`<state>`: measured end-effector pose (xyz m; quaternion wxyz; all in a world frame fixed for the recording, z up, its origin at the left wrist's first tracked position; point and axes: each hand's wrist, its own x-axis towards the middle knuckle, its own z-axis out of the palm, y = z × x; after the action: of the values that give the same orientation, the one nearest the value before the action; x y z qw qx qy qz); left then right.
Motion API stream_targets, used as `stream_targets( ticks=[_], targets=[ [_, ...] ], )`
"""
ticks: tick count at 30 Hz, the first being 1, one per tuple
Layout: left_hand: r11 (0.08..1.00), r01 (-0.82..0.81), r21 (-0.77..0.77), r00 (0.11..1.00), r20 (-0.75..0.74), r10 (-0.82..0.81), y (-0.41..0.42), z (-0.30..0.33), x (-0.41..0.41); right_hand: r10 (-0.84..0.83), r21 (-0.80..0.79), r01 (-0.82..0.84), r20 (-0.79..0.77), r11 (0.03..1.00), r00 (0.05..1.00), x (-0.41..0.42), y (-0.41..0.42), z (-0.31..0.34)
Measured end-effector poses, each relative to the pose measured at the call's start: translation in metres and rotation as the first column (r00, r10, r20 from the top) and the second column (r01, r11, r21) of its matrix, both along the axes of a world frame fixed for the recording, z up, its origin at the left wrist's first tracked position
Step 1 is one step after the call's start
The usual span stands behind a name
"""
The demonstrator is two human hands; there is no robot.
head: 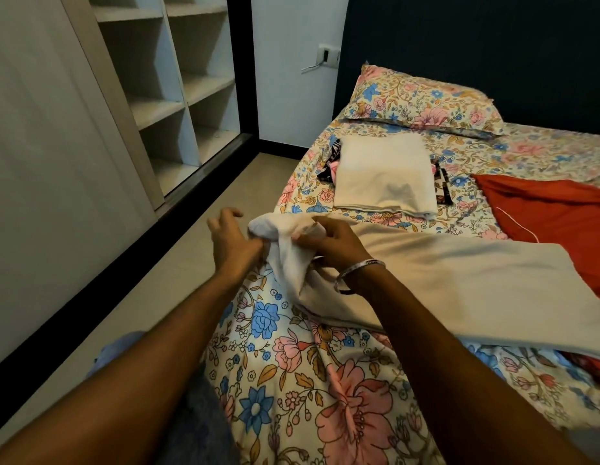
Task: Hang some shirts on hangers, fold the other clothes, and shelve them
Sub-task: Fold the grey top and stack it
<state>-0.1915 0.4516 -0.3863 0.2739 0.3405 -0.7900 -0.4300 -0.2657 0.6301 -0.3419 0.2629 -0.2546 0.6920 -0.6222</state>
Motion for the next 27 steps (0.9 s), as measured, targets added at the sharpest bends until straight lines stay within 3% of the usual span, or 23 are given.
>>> stream_targets(
  ticks=[2, 4, 6, 7, 9, 12, 14, 16, 20, 23, 25, 27],
  targets=[
    [0.994, -0.11, 0.027, 0.987, -0.116, 0.112, 0.011, 0.014, 0.012, 0.017, -0.114, -0.015, 0.014, 0.993, 1.0, 0.005, -0.008, 0.008],
    [0.963, 0.007, 0.268, 0.975, -0.215, 0.053, 0.039, 0.033, 0.03, 0.053, -0.169, -0.048, 0.024, 0.984, 0.998, 0.008, -0.013, 0.014],
    [0.751, 0.245, 0.614, 0.957, -0.278, -0.085, 0.071, 0.047, 0.053, 0.167, -0.183, -0.152, 0.067, 0.971, 0.984, 0.012, -0.015, 0.021],
    [0.656, 0.324, 0.682, 0.943, -0.286, -0.168, 0.082, 0.044, 0.064, 0.232, -0.179, -0.211, 0.11, 0.961, 0.966, 0.014, -0.014, 0.023],
    [0.599, 0.379, 0.706, 0.923, -0.244, -0.298, 0.093, 0.035, 0.079, 0.286, -0.134, -0.268, 0.141, 0.954, 0.948, 0.014, -0.008, 0.025],
    [0.599, 0.258, 0.758, 0.964, -0.164, -0.208, 0.085, 0.026, 0.084, 0.256, 0.205, -0.218, -0.181, 0.954, 0.95, 0.004, 0.004, 0.02],
    [0.531, 0.211, 0.821, 0.977, -0.192, -0.09, 0.078, 0.031, 0.082, 0.429, 0.484, -0.258, -0.285, 0.836, 0.857, 0.0, 0.016, 0.019],
    [0.498, 0.272, 0.824, 0.951, -0.309, -0.008, 0.077, 0.036, 0.077, 0.561, 0.612, -0.343, -0.201, 0.712, 0.803, 0.002, 0.025, 0.02],
    [0.55, 0.416, 0.724, 0.879, -0.476, -0.039, 0.09, 0.049, 0.075, 0.51, 0.46, -0.399, -0.145, 0.793, 0.848, 0.005, 0.023, 0.024],
    [0.58, 0.448, 0.68, 0.853, -0.52, -0.05, 0.091, 0.051, 0.079, 0.595, 0.341, -0.55, -0.035, 0.762, 0.803, 0.011, 0.015, 0.027],
    [0.523, 0.512, 0.681, 0.825, -0.56, -0.079, 0.086, 0.051, 0.082, 0.643, 0.392, -0.556, -0.131, 0.733, 0.755, 0.019, 0.008, 0.025],
    [0.466, 0.569, 0.678, 0.8, -0.588, -0.123, 0.081, 0.05, 0.084, 0.536, 0.464, -0.36, -0.331, 0.809, 0.777, 0.025, -0.001, 0.016]
  ],
)
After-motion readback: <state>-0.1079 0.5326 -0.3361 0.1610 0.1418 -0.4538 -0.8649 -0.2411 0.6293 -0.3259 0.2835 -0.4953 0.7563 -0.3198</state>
